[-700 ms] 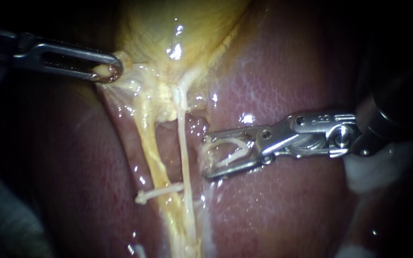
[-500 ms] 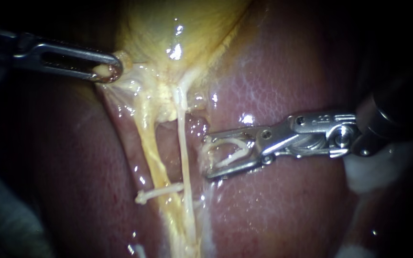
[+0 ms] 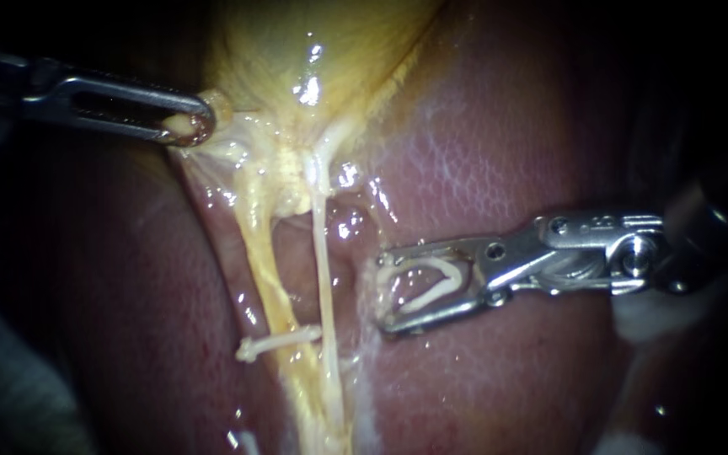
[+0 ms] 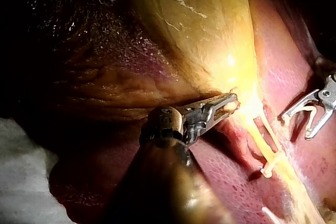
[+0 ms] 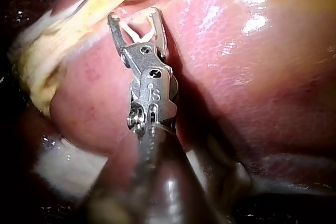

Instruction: Clipping second clip left tube

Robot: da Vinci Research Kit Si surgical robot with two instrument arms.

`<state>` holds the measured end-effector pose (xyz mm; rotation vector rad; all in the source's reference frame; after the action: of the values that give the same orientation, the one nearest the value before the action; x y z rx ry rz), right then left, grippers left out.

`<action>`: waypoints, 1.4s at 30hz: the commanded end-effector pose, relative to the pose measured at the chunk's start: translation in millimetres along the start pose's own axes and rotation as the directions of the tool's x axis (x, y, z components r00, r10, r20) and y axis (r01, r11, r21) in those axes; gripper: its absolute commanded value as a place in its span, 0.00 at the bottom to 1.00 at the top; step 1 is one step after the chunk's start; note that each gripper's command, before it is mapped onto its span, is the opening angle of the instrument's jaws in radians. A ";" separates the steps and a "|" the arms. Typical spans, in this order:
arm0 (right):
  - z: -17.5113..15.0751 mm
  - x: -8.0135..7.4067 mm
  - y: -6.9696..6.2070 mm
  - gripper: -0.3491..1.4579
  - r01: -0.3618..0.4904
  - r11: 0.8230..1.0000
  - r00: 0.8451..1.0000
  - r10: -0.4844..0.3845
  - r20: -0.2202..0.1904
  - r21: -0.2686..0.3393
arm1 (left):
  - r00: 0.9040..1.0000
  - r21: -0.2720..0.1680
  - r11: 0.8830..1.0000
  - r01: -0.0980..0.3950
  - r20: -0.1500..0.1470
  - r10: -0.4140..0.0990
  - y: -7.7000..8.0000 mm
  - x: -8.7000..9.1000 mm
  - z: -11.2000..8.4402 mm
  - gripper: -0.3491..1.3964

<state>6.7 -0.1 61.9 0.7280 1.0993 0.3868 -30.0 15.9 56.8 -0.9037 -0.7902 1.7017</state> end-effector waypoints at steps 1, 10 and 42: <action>0.0 0.2 -0.3 0.46 -0.001 1.000 1.000 0.001 0.000 0.002 | 1.000 0.000 1.000 0.000 0.000 0.000 0.0 0.0 0.0 0.00; 1.4 1.7 -2.3 0.46 -0.002 1.000 1.000 0.002 -0.015 0.021 | 1.000 -0.001 1.000 0.000 0.000 0.000 -0.1 0.0 0.0 0.00; 8.0 -0.3 1.4 0.46 -0.132 0.991 0.991 0.132 -0.003 0.005 | 1.000 -0.001 1.000 0.000 0.000 0.000 0.0 -0.1 -0.2 0.00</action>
<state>13.8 -2.0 65.3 0.8073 1.0559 0.4955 -29.8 15.9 56.8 -0.9044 -0.7920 1.7024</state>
